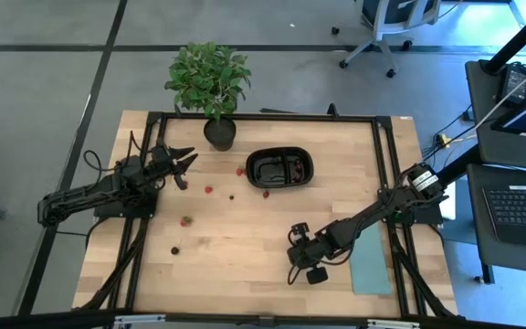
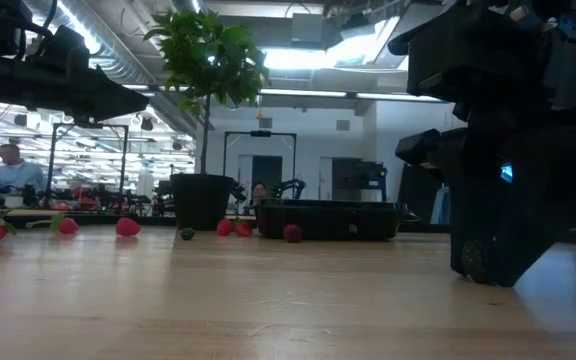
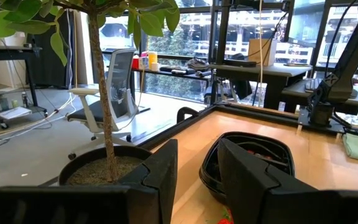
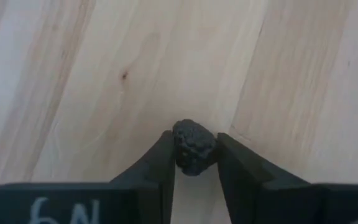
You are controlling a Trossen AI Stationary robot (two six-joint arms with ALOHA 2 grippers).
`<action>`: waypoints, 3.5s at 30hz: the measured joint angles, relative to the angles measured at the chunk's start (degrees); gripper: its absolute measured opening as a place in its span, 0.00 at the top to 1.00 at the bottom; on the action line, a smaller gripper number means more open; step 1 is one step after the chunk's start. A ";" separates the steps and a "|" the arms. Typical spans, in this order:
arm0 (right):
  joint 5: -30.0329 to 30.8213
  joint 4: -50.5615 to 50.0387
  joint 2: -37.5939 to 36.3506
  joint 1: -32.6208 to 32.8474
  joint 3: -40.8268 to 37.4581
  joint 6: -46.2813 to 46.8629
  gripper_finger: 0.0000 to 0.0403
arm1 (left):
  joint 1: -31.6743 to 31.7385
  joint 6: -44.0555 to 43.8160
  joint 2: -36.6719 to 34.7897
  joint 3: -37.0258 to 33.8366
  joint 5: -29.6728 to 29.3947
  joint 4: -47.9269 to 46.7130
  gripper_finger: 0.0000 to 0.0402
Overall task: Pick and placing Produce into tupperware
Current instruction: Put the blackberry into the black container, then move the black container to the top of the table
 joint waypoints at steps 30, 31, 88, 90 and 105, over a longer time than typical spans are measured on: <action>0.53 -15.17 -7.54 -26.88 15.99 -27.44 0.73 | 0.02 -0.02 0.00 0.00 0.02 0.00 0.73; 0.52 -15.11 -7.54 -28.51 16.25 -28.31 0.73 | 0.00 -0.02 0.00 0.00 0.02 0.00 0.73; -10.51 -7.15 5.18 -44.15 15.06 -29.37 0.66 | 0.00 0.46 0.00 0.02 0.02 0.00 0.73; -10.51 -7.15 5.18 -44.15 15.06 -29.31 0.65 | 0.02 0.46 0.00 0.00 0.00 -0.01 0.73; -7.08 -14.29 4.84 -44.06 20.50 -28.20 0.64 | 0.00 0.46 0.00 0.02 0.02 0.00 0.73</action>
